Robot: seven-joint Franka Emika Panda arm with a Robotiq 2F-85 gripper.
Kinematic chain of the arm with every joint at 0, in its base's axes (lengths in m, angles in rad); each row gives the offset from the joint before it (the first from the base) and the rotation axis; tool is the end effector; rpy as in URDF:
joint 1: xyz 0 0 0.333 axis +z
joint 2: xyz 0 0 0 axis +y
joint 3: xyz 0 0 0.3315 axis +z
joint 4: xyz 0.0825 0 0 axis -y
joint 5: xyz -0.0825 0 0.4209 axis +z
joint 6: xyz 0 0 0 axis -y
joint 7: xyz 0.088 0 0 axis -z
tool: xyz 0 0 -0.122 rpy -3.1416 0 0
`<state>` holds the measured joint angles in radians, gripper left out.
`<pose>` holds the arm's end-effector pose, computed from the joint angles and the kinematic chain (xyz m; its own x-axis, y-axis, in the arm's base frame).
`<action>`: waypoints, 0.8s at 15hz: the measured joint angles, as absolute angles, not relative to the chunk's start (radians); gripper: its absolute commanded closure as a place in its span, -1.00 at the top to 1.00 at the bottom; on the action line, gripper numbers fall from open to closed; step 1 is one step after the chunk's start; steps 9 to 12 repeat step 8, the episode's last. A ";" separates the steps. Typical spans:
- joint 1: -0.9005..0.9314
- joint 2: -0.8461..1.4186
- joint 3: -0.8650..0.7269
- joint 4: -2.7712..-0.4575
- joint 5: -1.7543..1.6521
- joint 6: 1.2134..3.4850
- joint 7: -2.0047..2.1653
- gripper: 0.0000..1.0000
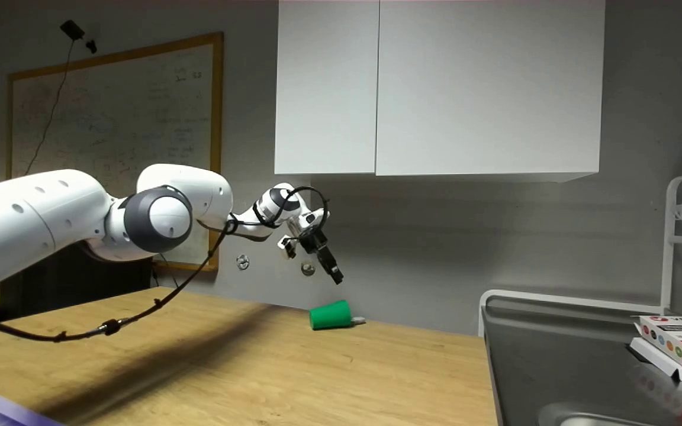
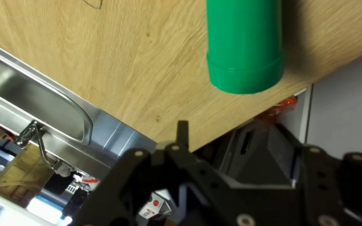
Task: Put the marker inside the cup
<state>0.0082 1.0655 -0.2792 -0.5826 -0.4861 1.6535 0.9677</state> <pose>0.8327 -0.1502 0.3886 0.5086 -0.6624 0.5501 -0.8591 -0.3481 0.3751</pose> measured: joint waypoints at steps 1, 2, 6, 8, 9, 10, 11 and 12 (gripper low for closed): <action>0.013 1.063 -0.283 -0.583 -0.489 1.653 0.972 1.00; 0.019 1.060 -0.286 -0.583 -0.491 1.653 0.974 1.00; 0.044 1.031 -0.274 -0.586 -0.481 1.634 0.939 1.00; 0.057 0.997 -0.239 -0.597 -0.454 1.620 0.870 1.00; 0.057 0.997 -0.239 -0.597 -0.454 1.620 0.870 1.00; 0.057 0.997 -0.239 -0.597 -0.454 1.620 0.870 1.00; 0.057 0.997 -0.239 -0.597 -0.454 1.620 0.870 1.00; 0.057 0.997 -0.239 -0.597 -0.454 1.620 0.870 1.00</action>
